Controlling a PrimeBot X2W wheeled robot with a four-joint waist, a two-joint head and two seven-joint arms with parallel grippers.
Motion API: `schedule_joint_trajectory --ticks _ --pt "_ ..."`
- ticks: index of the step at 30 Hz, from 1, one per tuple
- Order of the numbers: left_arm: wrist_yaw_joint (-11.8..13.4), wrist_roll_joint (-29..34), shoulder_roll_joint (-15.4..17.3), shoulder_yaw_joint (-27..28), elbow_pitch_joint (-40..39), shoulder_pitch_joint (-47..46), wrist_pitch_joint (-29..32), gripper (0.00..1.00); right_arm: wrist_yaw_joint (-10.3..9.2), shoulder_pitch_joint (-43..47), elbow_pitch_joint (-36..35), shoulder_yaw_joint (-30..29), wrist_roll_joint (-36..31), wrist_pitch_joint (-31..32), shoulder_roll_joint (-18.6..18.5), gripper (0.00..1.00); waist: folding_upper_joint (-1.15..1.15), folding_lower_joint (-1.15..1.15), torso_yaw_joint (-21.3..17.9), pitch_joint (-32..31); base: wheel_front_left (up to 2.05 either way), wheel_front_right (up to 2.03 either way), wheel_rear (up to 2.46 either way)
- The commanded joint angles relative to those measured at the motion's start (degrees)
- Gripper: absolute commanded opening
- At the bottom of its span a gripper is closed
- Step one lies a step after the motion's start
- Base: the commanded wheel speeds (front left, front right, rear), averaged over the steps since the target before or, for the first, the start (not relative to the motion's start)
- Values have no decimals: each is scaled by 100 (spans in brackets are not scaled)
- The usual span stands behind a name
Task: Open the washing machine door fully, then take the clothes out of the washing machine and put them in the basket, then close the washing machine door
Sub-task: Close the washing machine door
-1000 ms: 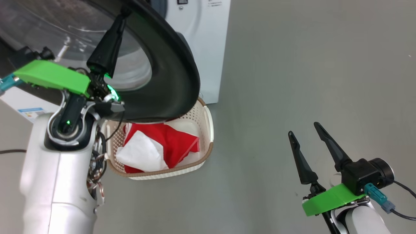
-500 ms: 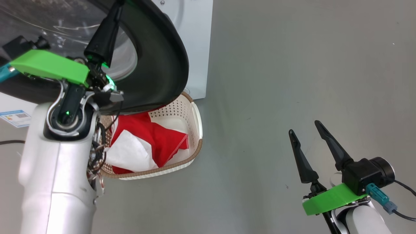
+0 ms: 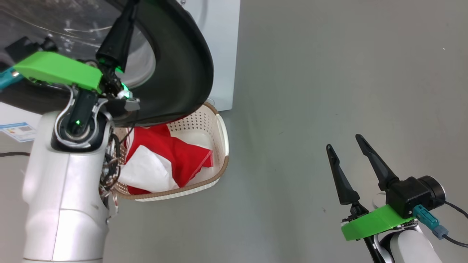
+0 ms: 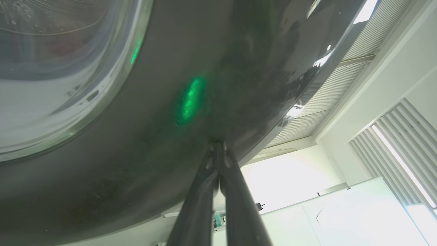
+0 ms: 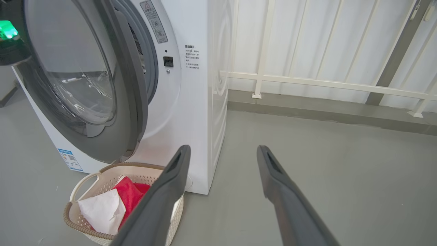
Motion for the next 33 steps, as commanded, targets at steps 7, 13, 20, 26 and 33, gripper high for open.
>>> schedule_joint_trajectory --ticks 7,13,20,26,33 --pt "-53 -288 134 -148 -247 341 195 100 20 -120 -75 59 122 -37 -30 100 0 0 373 -202 0 0 0" --pt "78 -277 149 -199 -419 888 47 100 20 -83 -3 -18 115 -37 -30 100 0 0 762 -404 0 0 0" --pt "-27 129 351 -166 -853 1562 -388 100 20 -86 84 -162 88 -37 -30 100 0 0 1153 -613 0 0 0" --pt "-159 1526 793 -499 -1448 2204 -1386 100 20 -93 100 -284 56 -37 -30 100 0 0 1317 -817 0 0 0" --pt "-126 2893 1201 -873 -1824 2912 -2286 100 20 29 121 -323 100 -37 -30 100 0 0 1321 -1128 0 0 0"
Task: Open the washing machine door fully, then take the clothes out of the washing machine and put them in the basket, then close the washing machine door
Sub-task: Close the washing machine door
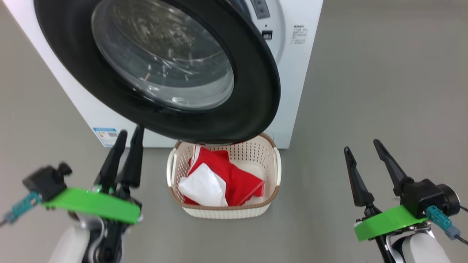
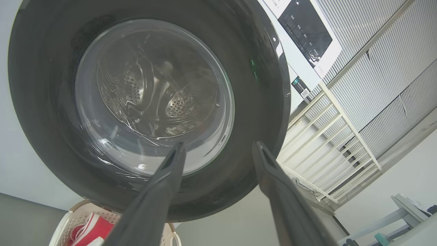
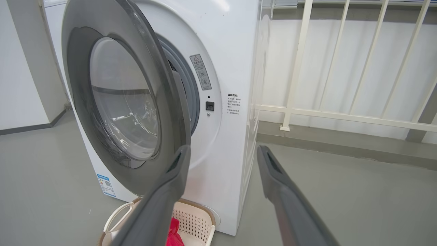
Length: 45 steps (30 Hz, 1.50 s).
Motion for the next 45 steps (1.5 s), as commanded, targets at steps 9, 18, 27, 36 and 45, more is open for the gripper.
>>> schedule_joint_trajectory --ticks 9,18,27,36,45 --pt "370 1579 499 170 -929 1016 -652 100 20 328 -145 97 99 -37 -31 100 0 0 -33 -590 0 0 0" --pt "762 2867 533 224 -1485 1812 -687 100 20 506 -253 130 88 -37 -31 100 0 0 -69 -755 0 0 0" --pt "892 3530 342 430 -1673 2209 -689 100 20 748 -425 137 104 -37 -31 100 0 0 -97 -818 0 0 0" --pt "825 3870 103 739 -1703 2433 -689 100 20 1012 -579 112 220 -37 -31 100 0 0 -170 -827 0 0 0" --pt "703 4116 -19 802 -1624 2464 -689 100 20 990 -592 125 207 -37 -31 100 0 0 -159 -801 0 0 0"
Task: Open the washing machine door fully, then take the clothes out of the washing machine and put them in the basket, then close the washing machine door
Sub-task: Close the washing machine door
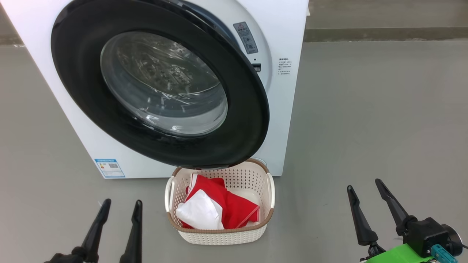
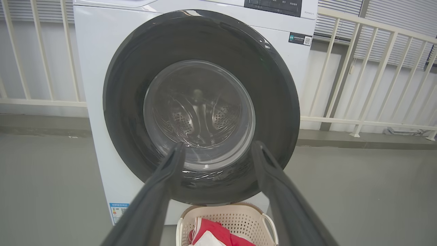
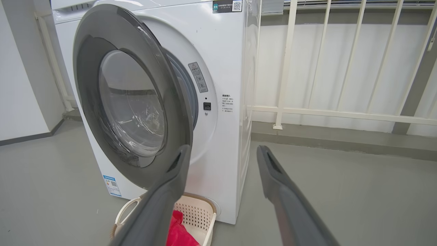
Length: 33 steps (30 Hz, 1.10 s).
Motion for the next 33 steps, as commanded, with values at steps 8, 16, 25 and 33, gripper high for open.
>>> schedule_joint_trajectory --ticks 8,16,25,33 --pt "-90 166 -47 177 -46 -162 -70 100 20 -340 -92 207 -163 -37 -48 25 0 0 144 70 0 0 0" --pt "-113 266 -115 95 10 -233 -70 100 20 -914 249 350 -269 -37 -48 0 0 0 400 260 0 0 0" --pt "-215 156 -295 28 31 -482 -70 100 20 -1916 1014 724 -333 136 -48 0 0 0 727 680 0 0 0" --pt "-367 57 -392 20 92 -725 -70 100 20 -2883 1689 1072 -259 237 -48 0 0 0 974 1029 0 0 0"
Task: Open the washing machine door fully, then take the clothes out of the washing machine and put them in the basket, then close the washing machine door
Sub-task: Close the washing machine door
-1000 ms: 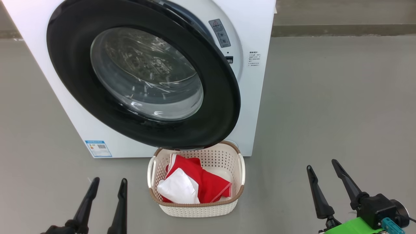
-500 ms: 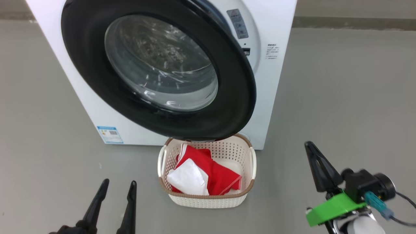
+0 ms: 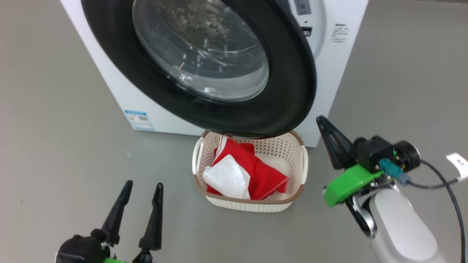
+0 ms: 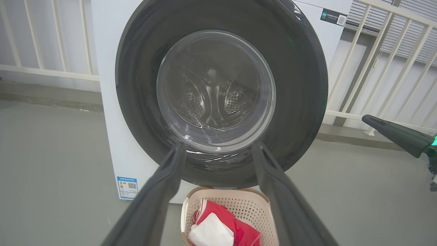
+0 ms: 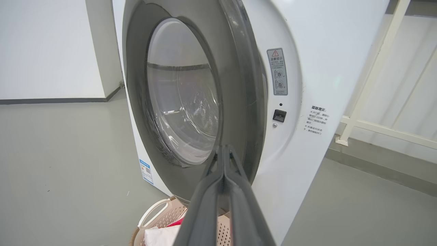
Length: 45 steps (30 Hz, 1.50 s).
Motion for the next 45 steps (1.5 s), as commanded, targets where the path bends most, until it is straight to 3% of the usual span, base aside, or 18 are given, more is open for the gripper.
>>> schedule_joint_trajectory --ticks 1,11,21,45 --pt "-67 -19 13 169 -95 -272 -69 100 20 -424 57 177 29 -25 15 0 0 0 216 226 0 0 0" --pt "-167 -91 -62 120 10 -448 -69 100 20 -1271 840 208 -43 -112 15 0 0 0 589 493 0 0 0" --pt "-222 -59 -55 56 62 -593 -69 100 20 -1973 1513 -115 -272 -262 15 0 0 0 808 760 0 0 0" --pt "-361 48 -288 -129 178 -975 -69 100 20 -3396 2014 -1090 -962 -292 -193 0 0 0 980 1427 0 0 0"
